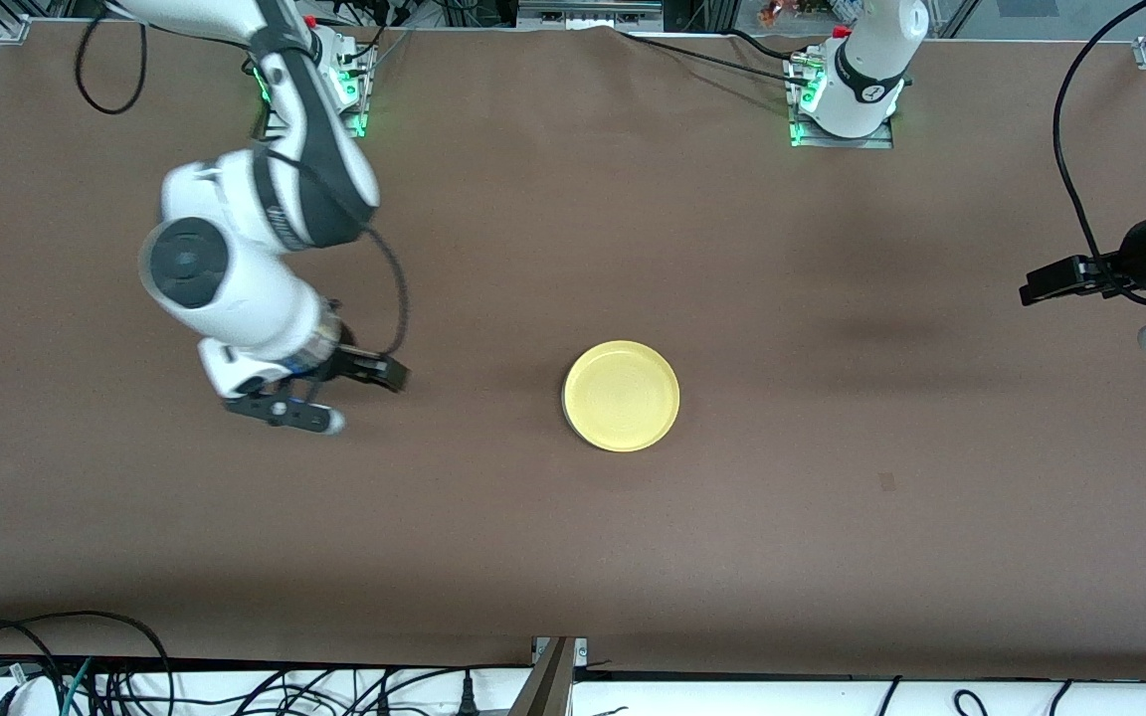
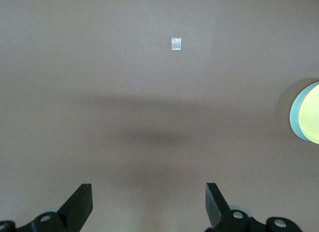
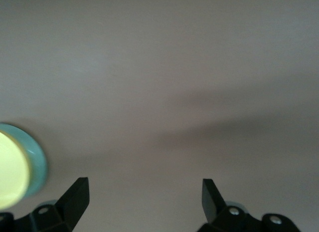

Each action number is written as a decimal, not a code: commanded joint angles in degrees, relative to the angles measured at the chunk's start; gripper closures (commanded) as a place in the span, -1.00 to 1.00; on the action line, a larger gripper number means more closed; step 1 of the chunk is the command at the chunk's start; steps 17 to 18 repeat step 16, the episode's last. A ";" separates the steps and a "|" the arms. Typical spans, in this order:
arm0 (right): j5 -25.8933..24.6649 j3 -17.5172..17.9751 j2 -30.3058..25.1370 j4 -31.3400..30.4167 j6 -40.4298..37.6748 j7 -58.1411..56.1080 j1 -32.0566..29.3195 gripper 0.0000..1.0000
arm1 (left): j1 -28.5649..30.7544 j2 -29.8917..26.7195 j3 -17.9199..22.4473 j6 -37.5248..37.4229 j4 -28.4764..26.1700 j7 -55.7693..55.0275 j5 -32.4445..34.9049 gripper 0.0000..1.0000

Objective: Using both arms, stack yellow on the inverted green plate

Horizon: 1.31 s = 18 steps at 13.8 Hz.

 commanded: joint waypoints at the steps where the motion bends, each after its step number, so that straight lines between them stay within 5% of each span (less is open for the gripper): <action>1: -0.73 -5.36 -3.99 -1.37 -5.74 -12.33 -0.26 -1.00 | -0.11 1.00 -0.08 -0.53 1.87 0.95 -0.64 -1.00; 3: -1.87 -3.72 -7.32 -1.46 -8.91 -17.02 -6.91 -1.00 | -0.11 1.00 -0.09 -0.53 1.87 0.86 -0.73 -1.00; 5: -8.52 2.32 -11.01 -1.46 -13.38 -18.97 -13.33 -1.00 | -0.28 1.17 -0.08 -0.53 2.21 0.77 -0.64 -1.00; 7: -14.60 16.61 -16.62 -4.86 -16.57 -17.92 -25.78 -1.00 | -0.28 1.70 -0.08 -0.53 3.18 0.68 -0.55 -1.00; 9: -15.85 26.13 -22.77 -13.63 -10.20 -17.74 -36.43 -1.00 | -0.28 2.05 -0.09 -0.53 3.36 0.60 -0.64 -1.00; 11: -14.54 27.14 -26.40 -20.26 -3.58 -17.65 -38.58 -1.00 | -0.28 2.05 -0.17 -0.53 3.45 0.60 -0.64 -1.00; 18: -12.87 25.22 -27.29 -18.61 -7.86 -17.48 -38.33 -1.00 | -0.28 2.05 -0.26 -0.61 3.45 0.60 -0.55 -1.00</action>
